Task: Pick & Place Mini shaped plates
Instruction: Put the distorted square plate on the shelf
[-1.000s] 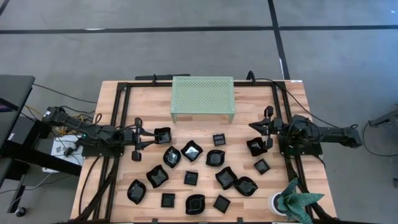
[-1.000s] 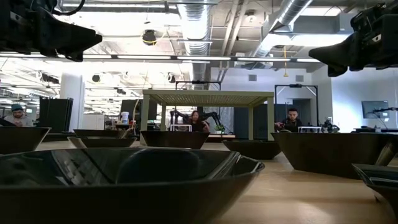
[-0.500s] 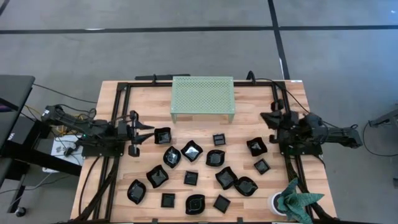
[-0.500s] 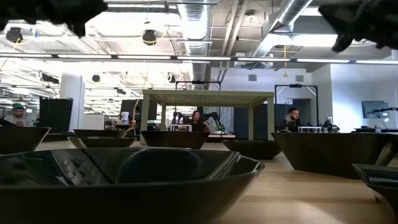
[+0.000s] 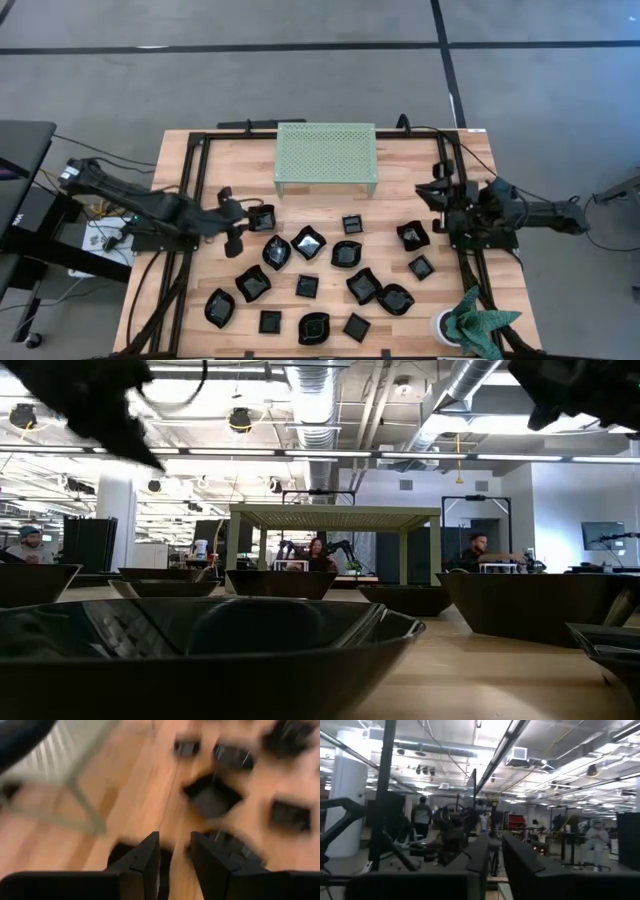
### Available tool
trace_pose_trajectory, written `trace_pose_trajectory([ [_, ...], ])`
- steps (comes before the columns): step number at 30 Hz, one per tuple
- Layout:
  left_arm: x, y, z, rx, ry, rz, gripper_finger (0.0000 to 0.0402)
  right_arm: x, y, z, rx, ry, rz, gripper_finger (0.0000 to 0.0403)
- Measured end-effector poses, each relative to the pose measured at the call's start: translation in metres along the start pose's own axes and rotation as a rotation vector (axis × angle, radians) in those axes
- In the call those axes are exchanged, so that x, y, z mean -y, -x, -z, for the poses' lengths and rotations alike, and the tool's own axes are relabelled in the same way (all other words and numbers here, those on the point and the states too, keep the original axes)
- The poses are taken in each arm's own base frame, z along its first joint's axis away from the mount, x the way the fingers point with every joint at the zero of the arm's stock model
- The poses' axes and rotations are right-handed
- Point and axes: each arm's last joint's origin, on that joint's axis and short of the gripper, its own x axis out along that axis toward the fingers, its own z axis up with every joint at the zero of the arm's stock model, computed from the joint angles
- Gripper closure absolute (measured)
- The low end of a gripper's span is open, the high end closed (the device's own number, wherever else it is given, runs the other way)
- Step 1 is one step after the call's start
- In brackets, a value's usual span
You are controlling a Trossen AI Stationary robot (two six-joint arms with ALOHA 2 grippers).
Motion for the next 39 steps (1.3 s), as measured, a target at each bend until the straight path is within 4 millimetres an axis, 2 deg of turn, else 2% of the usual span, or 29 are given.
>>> trace_pose_trajectory([
  [5,0.006,-0.024,0.014,-0.13,0.041,-0.03,0.0282,0.0,-0.024,-0.002,-0.131,0.0,-0.009,0.0286],
  [11,0.007,-0.05,0.027,-0.268,0.056,-0.082,0.0244,-0.001,-0.06,-0.002,-0.258,0.004,-0.015,0.024],
  [16,0.011,-0.066,0.03,-0.328,0.067,-0.053,0.021,-0.001,-0.088,-0.003,-0.37,0.008,-0.025,0.0227],
  [22,0.015,-0.079,0.037,-0.377,0.045,-0.071,0.0207,-0.002,-0.109,0.002,-0.474,0.049,-0.045,0.0234],
  [28,0.017,-0.086,0.043,-0.411,0.023,-0.098,0.0251,-0.003,-0.121,0.007,-0.498,0.082,-0.056,0.0243],
  [36,0.016,-0.082,0.035,-0.336,0.056,-0.129,0.0388,-0.003,-0.126,0.006,-0.502,0.082,-0.057,0.0248],
  [39,0.02,-0.076,0.023,-0.286,0.066,-0.102,0.0393,-0.003,-0.126,0.006,-0.502,0.082,-0.057,0.0247],
])
